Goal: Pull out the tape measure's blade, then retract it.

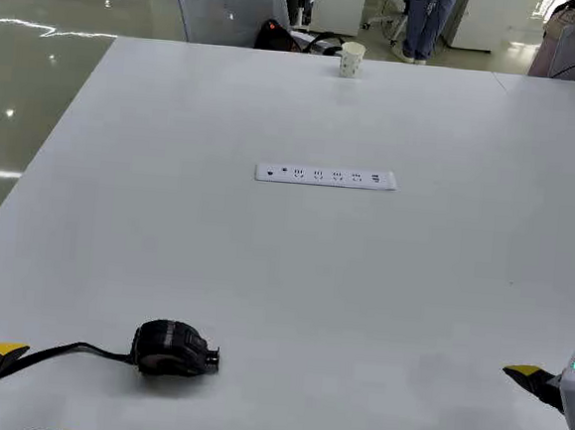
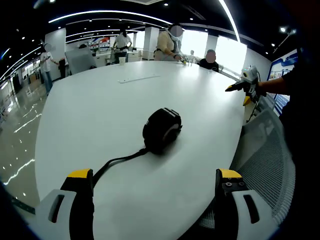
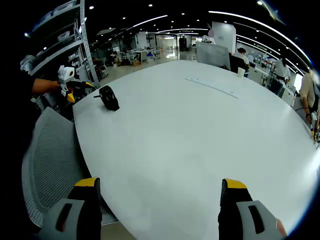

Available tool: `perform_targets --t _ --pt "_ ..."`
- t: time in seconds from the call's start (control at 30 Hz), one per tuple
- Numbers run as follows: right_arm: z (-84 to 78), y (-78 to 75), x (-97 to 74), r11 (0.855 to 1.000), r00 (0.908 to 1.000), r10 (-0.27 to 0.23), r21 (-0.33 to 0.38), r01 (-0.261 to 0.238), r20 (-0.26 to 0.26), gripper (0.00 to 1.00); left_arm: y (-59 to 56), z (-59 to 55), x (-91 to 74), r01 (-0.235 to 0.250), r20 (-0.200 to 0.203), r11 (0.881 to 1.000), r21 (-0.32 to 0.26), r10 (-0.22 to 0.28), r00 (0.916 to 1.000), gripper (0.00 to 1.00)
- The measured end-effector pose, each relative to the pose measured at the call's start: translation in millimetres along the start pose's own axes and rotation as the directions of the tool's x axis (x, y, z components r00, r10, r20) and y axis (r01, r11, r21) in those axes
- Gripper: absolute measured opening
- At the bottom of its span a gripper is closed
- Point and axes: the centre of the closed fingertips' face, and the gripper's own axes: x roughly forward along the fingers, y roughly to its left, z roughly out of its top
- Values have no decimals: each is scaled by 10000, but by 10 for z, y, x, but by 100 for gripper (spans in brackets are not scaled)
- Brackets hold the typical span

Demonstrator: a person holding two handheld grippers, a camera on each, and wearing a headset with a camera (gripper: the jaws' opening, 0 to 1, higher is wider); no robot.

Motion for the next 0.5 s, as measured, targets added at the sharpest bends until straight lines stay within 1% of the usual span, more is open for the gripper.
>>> perform_targets --t 0.1,0.23,0.5 --pt "-15 10 10 10000 10000 34 -38 -34 -47 99 -5 28 -10 32 32 10000 65 -32 10000 99" --pt "-4 7 12 10000 10000 6 96 -6 16 99 4 33 -6 63 0 9999 95 -63 10000 99" --pt "-8 35 28 10000 10000 6 -5 -6 -15 99 20 50 -9 85 46 9999 77 -85 10000 99"
